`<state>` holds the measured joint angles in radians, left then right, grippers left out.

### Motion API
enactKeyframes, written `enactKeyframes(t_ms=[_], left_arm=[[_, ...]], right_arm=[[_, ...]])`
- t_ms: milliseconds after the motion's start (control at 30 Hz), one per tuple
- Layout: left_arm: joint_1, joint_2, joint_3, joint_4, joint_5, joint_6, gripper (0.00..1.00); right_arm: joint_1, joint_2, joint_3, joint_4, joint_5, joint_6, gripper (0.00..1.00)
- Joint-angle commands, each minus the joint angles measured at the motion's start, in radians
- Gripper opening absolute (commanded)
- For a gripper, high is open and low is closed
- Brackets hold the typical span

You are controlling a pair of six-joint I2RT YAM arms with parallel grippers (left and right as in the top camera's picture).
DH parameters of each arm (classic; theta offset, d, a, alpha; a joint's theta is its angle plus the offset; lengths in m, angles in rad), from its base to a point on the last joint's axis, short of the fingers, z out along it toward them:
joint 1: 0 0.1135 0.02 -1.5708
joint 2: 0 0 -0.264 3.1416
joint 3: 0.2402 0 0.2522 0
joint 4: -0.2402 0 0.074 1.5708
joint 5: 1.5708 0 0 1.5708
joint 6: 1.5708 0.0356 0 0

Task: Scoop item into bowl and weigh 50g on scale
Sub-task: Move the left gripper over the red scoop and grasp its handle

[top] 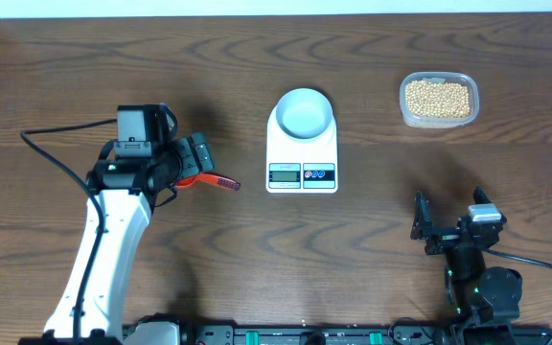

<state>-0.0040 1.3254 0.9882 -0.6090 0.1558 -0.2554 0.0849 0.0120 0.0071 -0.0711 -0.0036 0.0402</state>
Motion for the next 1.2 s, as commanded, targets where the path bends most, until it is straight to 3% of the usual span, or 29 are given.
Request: enactKeyframes(t_ms=[0,167,533,767,900,1033,1167], left_arm=[[-0.003,0.05,0.026,-0.024,-0.193,-0.25,0.98],[-0.003,0.12,0.025,-0.023,-0.229,-0.414,0.98],[-0.002,0.245,0.024,0.035,-0.244,-0.432,0.98],[-0.002,0.258,0.02,0.047,-0.259,-0.555,0.99],[-0.002,0.263,0.002,0.054,-0.259,-0.577,0.94],[-0.002,0.267,-0.031,0.053,-0.292,-0.664,0.82],[-0.002,0.275,-0.053,0.058,-0.299,-0.697,0.79]], right_arm=[[0.008,-0.005,-0.002,-0.005,0.001,-0.012,0.99],[0.008,-0.005,-0.002,-0.005,0.001,-0.012,0.99],[0.008,-0.005,-0.002,-0.005,0.001,-0.012,0.99],[0.008,-0.005,-0.002,-0.005,0.001,-0.012,0.99],[0.008,-0.005,-0.002,-0.005,0.001,-0.012,0.99],[0.008,-0.005,-0.002,-0.005,0.001,-0.012,0.99],[0.008,-0.005,-0.002,-0.005,0.001,-0.012,0.99]])
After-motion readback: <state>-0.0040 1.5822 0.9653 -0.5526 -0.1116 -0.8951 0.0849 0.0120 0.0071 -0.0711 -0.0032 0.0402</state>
